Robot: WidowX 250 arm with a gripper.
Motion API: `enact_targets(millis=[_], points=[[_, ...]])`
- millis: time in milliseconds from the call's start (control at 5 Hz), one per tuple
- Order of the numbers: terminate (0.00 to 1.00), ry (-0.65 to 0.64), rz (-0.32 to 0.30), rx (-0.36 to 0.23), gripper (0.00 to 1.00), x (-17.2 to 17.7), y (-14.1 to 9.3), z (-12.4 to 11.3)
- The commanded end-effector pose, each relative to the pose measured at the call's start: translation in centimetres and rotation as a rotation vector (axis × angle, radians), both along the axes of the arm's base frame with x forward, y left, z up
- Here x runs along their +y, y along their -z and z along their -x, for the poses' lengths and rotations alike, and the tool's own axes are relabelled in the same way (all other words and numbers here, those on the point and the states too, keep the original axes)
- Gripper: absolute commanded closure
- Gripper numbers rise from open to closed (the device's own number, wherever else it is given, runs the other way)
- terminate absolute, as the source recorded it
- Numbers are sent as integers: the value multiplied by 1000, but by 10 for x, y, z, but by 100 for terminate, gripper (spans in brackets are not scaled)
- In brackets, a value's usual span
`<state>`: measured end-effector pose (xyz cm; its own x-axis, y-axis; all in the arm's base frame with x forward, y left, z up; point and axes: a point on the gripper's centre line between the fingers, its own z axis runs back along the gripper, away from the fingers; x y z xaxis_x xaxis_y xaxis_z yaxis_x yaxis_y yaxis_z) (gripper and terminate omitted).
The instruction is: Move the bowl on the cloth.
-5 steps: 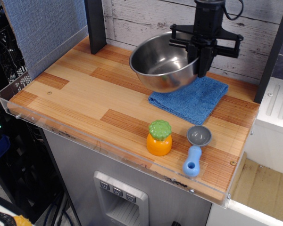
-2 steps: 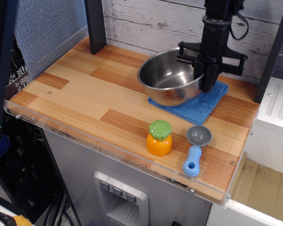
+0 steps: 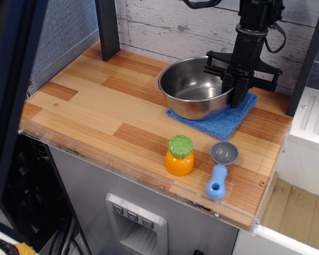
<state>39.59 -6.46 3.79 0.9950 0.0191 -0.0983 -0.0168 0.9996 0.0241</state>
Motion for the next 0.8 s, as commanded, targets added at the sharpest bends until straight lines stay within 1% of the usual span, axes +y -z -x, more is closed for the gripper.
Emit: enact_targets(millis=[0,200,400,600], points=[[0,33,-37,-122,0,6,-45,14],[0,25,-5,-156,0,19,-62,24],[0,-38,43,-181,0,45,-84,43],[0,-127,64,-166,0,79,-94,66]])
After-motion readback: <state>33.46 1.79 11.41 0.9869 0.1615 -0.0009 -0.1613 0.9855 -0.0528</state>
